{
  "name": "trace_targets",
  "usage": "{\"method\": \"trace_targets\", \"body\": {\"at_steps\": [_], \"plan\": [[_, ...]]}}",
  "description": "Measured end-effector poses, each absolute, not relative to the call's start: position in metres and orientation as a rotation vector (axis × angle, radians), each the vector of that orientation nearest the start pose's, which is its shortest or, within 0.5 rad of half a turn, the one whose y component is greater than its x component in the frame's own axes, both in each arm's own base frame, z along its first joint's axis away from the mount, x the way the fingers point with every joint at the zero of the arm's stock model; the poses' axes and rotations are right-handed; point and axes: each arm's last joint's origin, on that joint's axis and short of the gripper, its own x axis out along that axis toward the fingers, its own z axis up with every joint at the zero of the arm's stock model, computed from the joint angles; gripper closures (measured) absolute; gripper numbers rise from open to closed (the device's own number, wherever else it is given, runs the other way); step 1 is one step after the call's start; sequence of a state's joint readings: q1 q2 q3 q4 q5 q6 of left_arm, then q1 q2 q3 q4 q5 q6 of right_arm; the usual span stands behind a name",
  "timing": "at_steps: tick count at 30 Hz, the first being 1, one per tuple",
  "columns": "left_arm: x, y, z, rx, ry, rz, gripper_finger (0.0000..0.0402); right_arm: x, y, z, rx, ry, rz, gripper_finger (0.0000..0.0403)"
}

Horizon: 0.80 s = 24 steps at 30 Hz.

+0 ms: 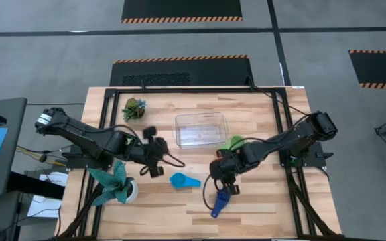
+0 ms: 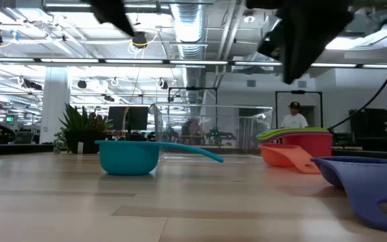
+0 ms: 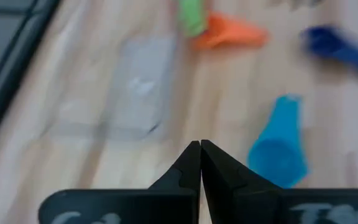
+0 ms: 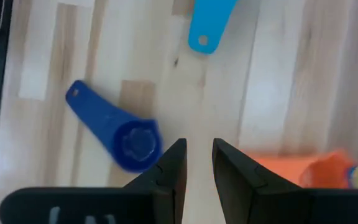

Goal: Nest measuring cups in basket
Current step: Stack the light blue measuring cup on top of the green measuring cup

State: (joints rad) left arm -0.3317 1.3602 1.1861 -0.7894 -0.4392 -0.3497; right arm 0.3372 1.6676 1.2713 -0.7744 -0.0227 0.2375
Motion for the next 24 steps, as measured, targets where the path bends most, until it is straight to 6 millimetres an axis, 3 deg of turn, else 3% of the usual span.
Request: {"method": "trace_targets", "body": {"at_steps": [5,9,15,24], "plan": [[0.297,-0.089,0.272,0.041,0.883,0.075,0.0401,0.291,0.125,0.240,0.055,1.282,-0.019,0.0301],[0.315,-0.095,0.229,-0.006,1.081,-0.008,0.0401,0.268,0.135,0.245,0.044,1.300,-0.187,0.0301],[0.308,-0.106,0.199,-0.050,1.389,-0.076,0.0401,0.243,0.154,0.254,0.071,1.244,-0.320,0.0301],[0.319,-0.120,0.157,-0.066,1.494,-0.128,0.0401,0.217,0.175,0.255,0.055,1.233,-0.388,0.0301]]}}
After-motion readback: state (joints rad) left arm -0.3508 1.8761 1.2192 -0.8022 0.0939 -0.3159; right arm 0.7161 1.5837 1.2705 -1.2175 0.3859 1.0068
